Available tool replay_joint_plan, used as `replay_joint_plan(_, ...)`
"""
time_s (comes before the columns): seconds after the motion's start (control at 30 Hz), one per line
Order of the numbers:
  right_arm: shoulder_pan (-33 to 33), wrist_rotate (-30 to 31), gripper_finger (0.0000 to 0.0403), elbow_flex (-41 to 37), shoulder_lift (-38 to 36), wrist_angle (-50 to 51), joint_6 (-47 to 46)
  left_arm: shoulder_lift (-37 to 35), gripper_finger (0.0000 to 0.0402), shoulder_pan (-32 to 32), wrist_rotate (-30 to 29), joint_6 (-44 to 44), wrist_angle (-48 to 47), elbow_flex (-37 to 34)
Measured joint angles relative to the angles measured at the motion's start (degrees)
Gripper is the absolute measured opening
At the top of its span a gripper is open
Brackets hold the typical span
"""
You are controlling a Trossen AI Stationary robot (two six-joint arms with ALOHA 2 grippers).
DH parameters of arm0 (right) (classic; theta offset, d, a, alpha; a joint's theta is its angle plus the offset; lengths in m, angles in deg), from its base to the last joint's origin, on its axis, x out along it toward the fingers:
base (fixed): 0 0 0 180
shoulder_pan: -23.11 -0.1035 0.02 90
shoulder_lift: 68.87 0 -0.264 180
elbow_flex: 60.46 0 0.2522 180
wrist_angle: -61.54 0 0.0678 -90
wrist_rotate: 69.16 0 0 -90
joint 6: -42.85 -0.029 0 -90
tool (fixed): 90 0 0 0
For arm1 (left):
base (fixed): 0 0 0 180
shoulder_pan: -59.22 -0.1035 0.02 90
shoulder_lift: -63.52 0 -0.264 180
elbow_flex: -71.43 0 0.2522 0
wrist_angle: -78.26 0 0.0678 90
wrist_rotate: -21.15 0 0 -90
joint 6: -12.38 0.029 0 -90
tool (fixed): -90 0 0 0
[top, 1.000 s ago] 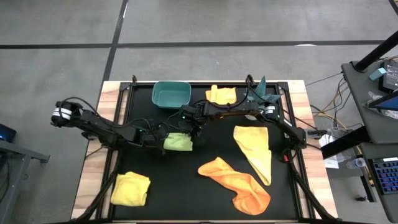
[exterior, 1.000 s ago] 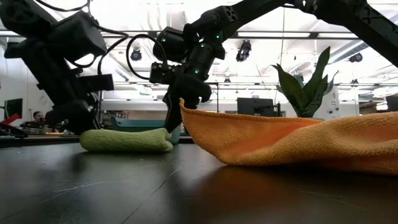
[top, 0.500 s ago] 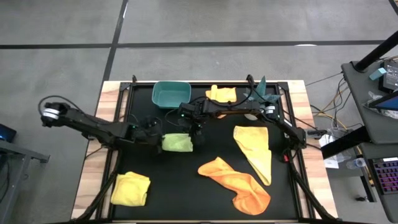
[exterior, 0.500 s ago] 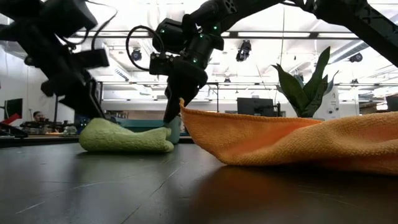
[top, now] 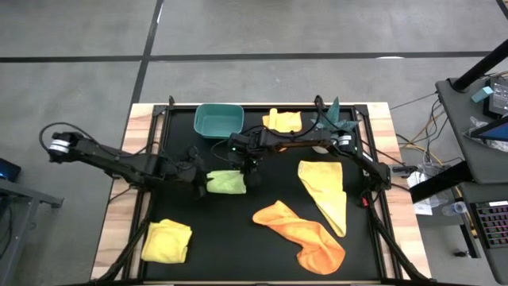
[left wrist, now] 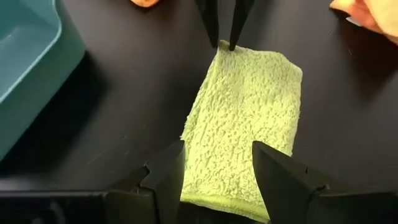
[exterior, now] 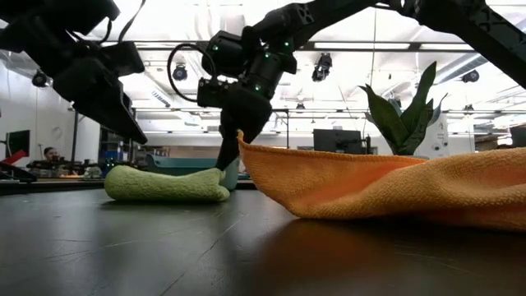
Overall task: Fold microfiber towels
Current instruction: Fold the green microfiber cloth
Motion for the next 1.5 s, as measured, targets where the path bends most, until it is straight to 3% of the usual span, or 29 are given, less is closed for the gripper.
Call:
replay_joint_plan(0.23,-0.25,-2.77,0.0011,-1.48,0.02,0.71,0.75,3.93,0.0173,0.00,0.19,-0.03,0.34,-0.04)
replay_joint_plan(0.53,-1.89,-2.89,0.0008,-1.30,-0.22,5.53,3.95,9.62,0.0173,-0.04,0.44,-0.15,2.67,-0.07)
replay_joint_plan(1.0,-4.93,-2.88,0.0008,-1.24,-2.49,9.13,6.27,23.98,0.0173,-0.04,-0.22,-0.46,10.56,0.33)
replay_joint_plan(1.5,-5.65,-2.88,0.0014,-0.91,-4.33,7.99,6.47,24.14,0.0173,-0.04,-0.07,-0.65,11.69,0.22)
